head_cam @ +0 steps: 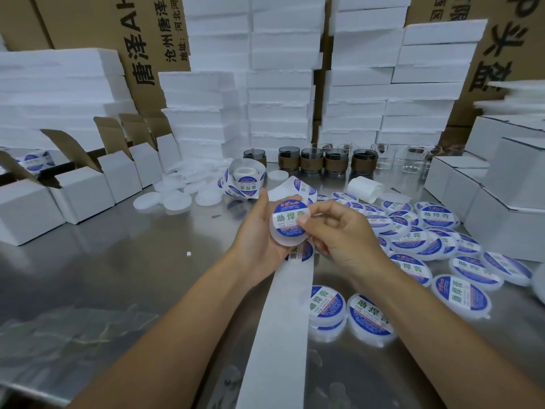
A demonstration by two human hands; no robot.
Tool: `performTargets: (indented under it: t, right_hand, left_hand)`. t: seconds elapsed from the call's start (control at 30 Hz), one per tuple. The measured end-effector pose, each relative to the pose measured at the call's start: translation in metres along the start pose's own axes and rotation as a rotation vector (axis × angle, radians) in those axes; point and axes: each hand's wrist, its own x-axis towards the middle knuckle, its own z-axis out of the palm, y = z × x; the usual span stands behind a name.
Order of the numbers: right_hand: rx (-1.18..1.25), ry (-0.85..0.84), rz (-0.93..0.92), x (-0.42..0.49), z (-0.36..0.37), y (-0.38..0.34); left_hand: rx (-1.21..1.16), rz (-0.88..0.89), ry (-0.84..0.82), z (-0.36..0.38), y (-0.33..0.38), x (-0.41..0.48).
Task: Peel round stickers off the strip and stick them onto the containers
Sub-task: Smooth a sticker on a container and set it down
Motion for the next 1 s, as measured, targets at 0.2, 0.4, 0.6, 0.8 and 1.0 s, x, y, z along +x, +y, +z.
performTargets:
  t: [0.2, 0.4, 0.6, 0.8, 1.0]
  right_hand:
    - [-0.069, 0.042, 0.046, -0.001, -0.0005, 0.0011]
    - [-0.126, 0.066, 0.071, -0.0006, 0.0003, 0.0007]
    - [-0.126, 0.083, 0.076, -0.0011, 0.0004, 0.0006]
    - [-0.129, 0.095, 0.105, -0.0007, -0.0001, -0.0001]
    - [-0.14, 0.104, 0.131, -0.0008, -0.0008, 0.0001]
  left_hand:
    - [0.069, -0.01, 0.037, -0.0006, -0.0005, 0.0001]
    - [0.102, -0.003, 0.032, -0.002, -0.0008, 0.0001]
    - [0.116, 0.006, 0.014, -0.0021, -0.0017, 0.0004]
    - [0.115, -0.002, 0.004, -0.0015, -0.0018, 0.0006]
    - [0.121, -0.018, -0.001, -0.0021, -0.0016, 0.0]
